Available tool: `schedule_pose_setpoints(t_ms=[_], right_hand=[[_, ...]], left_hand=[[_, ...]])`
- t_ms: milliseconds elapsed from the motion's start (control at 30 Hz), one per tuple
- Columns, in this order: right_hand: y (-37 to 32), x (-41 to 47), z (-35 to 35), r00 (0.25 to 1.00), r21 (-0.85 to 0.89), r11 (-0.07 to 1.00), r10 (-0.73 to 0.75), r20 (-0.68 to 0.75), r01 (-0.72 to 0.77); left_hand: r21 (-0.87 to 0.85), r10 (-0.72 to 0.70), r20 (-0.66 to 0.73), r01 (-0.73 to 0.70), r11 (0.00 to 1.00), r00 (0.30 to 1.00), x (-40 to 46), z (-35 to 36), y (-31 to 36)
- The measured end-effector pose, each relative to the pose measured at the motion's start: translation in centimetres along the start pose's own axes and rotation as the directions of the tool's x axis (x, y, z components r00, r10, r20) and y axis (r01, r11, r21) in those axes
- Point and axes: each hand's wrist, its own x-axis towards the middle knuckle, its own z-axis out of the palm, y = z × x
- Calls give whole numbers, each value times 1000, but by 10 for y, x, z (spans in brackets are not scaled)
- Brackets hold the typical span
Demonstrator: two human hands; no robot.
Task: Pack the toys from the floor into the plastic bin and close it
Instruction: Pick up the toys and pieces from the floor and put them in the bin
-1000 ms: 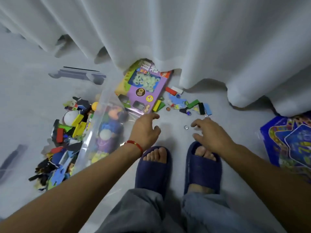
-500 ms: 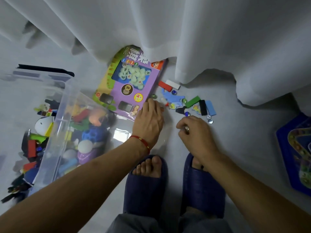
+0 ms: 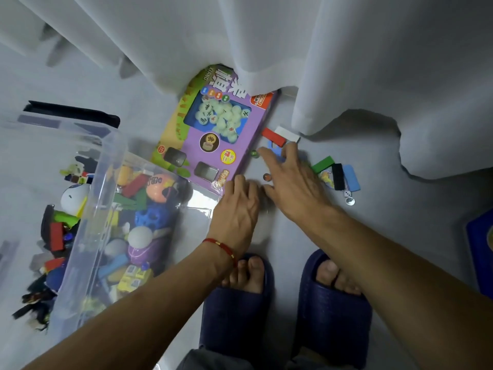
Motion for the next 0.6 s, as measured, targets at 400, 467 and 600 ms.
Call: schedule_pose_setpoints(t_ms=[400, 467, 600], right_hand=[[4, 7, 15, 985, -199, 965, -165, 46, 171], [1, 2, 12, 987, -214, 964, -145, 67, 156], [-9, -15, 4, 983, -244, 958, -114, 147, 147]], left_hand=[[-120, -46, -19, 44, 992, 999, -31, 11, -4], [-110, -15, -28, 12, 994, 1000, -33, 12, -6], [-154, 20, 3, -19, 988, 1000, -38, 18, -8]])
